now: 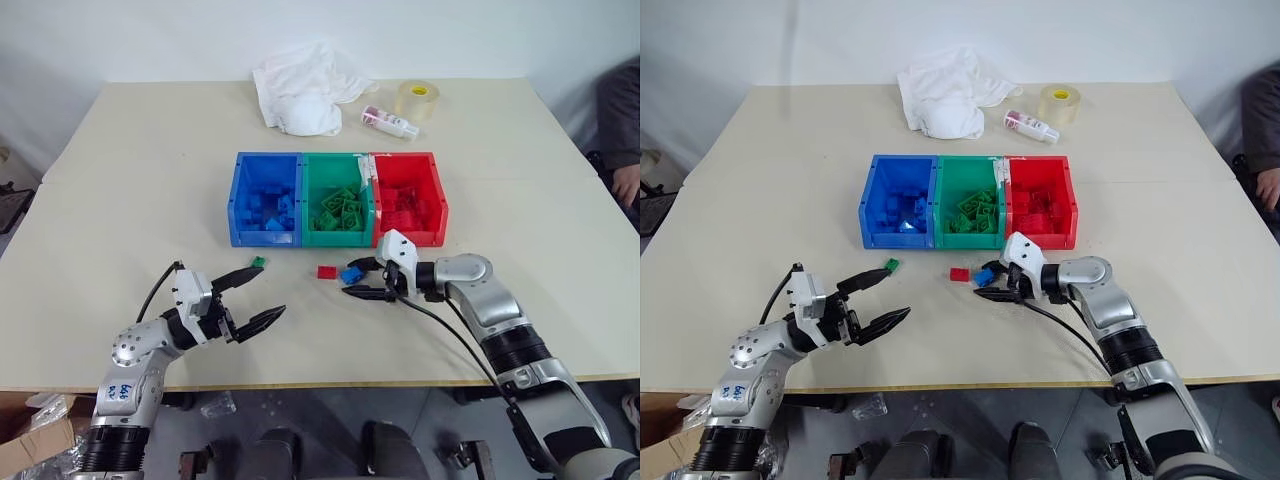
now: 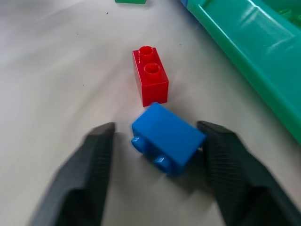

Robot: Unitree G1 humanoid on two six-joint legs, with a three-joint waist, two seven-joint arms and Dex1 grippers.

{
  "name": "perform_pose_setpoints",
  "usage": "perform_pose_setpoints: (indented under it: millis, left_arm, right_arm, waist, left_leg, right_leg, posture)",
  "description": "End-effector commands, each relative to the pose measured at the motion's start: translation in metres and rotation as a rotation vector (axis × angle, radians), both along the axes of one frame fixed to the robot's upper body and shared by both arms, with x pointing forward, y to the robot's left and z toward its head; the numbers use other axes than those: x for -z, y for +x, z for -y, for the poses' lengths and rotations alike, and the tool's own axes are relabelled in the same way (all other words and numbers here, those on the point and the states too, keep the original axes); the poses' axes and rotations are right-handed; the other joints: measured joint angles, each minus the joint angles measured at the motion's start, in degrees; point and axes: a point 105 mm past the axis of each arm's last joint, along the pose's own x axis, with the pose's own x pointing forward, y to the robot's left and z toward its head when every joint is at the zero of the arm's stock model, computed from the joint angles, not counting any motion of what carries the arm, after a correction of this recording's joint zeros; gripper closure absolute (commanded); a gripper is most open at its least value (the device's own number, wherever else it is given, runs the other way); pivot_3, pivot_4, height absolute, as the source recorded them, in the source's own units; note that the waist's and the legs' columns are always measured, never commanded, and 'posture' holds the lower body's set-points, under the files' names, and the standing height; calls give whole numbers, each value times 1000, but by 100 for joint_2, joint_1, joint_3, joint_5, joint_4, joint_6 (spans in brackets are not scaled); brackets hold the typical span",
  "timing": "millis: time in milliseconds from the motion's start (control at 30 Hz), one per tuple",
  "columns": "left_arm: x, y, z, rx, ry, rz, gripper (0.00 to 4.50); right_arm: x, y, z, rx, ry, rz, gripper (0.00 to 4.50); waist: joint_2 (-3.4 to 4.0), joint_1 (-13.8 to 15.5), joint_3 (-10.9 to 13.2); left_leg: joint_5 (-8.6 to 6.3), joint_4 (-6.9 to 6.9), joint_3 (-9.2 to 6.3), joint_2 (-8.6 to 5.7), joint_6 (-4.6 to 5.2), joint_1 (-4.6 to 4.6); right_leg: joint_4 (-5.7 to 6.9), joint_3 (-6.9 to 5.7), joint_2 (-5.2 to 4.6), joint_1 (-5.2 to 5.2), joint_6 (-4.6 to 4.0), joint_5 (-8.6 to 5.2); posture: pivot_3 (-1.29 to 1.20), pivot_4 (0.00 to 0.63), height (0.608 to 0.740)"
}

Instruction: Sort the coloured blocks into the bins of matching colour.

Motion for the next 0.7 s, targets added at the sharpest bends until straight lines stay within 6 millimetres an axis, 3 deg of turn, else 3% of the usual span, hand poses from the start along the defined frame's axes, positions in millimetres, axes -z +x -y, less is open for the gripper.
perform_pose_setpoints:
  millis: [33,167,367,700]
  left_arm:
    - [-8,-4,1,4,0,40,0]
    - [-8,-4,1,3,1,40,0]
    - [-8,-3,0,4,1,37,0]
    - [-11,3,3,5,-4,45,0]
  right_arm:
    - [-8,-1,-4,-21,16,32,2920]
    - [-21,-6,-7,-35,43,61,2914]
    - [-68,-8,-28,-41,161,141,2914]
    - [-119,17,-108,-86,300,263,2914]
  waist:
    - [0,0,0]
    - [0,-1,0]
    - [0,0,0]
    - [1,-146,0]
  left_leg:
    - [0,0,0,0,0,0]
    - [0,0,0,0,0,0]
    - [0,0,1,1,0,0]
    - [0,-3,-9,-2,-2,0]
  right_leg:
    - [0,0,0,0,0,0]
    - [0,0,0,-1,0,0]
    - [0,1,0,-2,0,0]
    - [16,-1,2,-8,-1,0]
  posture:
    - [0,150,740]
    - [0,150,740]
    - [0,150,740]
    - [0,150,740]
